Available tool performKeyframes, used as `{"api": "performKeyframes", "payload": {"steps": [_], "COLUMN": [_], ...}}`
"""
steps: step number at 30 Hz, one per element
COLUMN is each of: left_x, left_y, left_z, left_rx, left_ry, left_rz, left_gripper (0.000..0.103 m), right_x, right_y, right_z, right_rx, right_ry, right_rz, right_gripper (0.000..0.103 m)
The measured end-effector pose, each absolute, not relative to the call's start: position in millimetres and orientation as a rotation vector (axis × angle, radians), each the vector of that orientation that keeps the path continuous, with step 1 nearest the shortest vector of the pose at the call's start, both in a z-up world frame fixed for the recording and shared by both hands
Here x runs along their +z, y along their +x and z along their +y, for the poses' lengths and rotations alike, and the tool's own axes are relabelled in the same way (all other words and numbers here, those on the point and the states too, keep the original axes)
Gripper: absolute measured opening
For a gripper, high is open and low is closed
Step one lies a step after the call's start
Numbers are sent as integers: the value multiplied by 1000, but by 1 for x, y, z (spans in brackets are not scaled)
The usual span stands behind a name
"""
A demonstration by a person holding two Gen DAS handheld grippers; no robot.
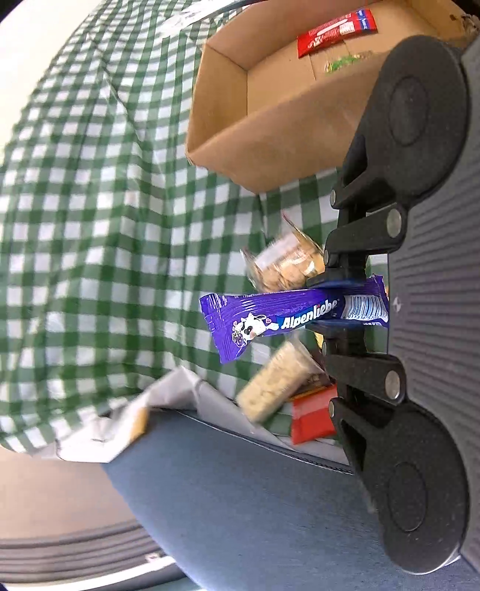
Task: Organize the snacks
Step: 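Lift both bars and carry them toward the cardboard box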
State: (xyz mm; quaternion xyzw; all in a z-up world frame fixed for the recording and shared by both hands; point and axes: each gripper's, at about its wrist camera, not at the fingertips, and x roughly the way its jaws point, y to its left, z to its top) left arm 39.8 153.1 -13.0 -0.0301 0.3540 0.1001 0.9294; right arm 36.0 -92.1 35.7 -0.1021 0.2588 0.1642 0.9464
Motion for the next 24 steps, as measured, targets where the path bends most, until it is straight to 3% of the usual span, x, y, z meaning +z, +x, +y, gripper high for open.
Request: {"api": "performKeyframes", "payload": {"steps": [8,18,24], "left_x": [4,10,5], "left_y": [20,5,8], "left_z": [116,64,45], "left_rx": [152,39,-30], "left_ry": [-25,41,61], "left_rz": [607,474,464], "left_gripper": [17,17,17], "right_x": [26,15,15], "right_y": [32,19,18], "right_z": [-150,-166,-178], "right_rx": [200,153,112], "right_ry": [-175,-343,-332], "right_rz": [462,400,407], "right_gripper": [20,20,20]}}
